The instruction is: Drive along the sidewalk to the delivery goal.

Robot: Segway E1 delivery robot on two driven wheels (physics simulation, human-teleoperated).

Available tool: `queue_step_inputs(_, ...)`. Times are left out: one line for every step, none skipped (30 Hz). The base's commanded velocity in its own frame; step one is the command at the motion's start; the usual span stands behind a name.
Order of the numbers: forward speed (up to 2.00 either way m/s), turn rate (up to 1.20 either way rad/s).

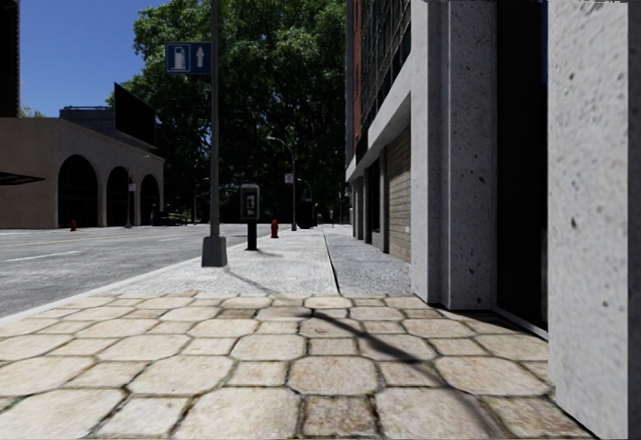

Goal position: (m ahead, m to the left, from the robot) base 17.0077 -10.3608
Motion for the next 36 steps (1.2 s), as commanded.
queue_step_inputs(2.00, 0.00)
queue_step_inputs(2.00, 0.00)
queue_step_inputs(2.00, 0.00)
queue_step_inputs(2.00, 0.00)
queue_step_inputs(2.00, 0.00)
queue_step_inputs(2.00, 0.00)
queue_step_inputs(2.00, 0.00)
queue_step_inputs(2.00, 0.00)
queue_step_inputs(2.00, 0.00)
queue_step_inputs(2.00, 0.00)
queue_step_inputs(2.00, 0.00)
queue_step_inputs(2.00, 0.00)
queue_step_inputs(2.00, 0.00)
queue_step_inputs(2.00, 0.00)
queue_step_inputs(2.00, 0.00)
queue_step_inputs(2.00, 0.00)
queue_step_inputs(2.00, 0.00)
queue_step_inputs(2.00, 0.00)
queue_step_inputs(2.00, 0.00)
queue_step_inputs(2.00, 0.00)
queue_step_inputs(2.00, 0.00)
queue_step_inputs(2.00, 0.00)
queue_step_inputs(2.00, 0.00)
queue_step_inputs(2.00, 0.00)
queue_step_inputs(2.00, 0.00)
queue_step_inputs(2.00, 0.00)
queue_step_inputs(2.00, 0.00)
queue_step_inputs(2.00, 0.00)
queue_step_inputs(2.00, 0.00)
queue_step_inputs(2.00, 0.00)
queue_step_inputs(2.00, 0.00)
queue_step_inputs(2.00, 0.00)
queue_step_inputs(2.00, 0.00)
queue_step_inputs(2.00, 0.00)
queue_step_inputs(2.00, 0.00)
queue_step_inputs(2.00, 0.00)
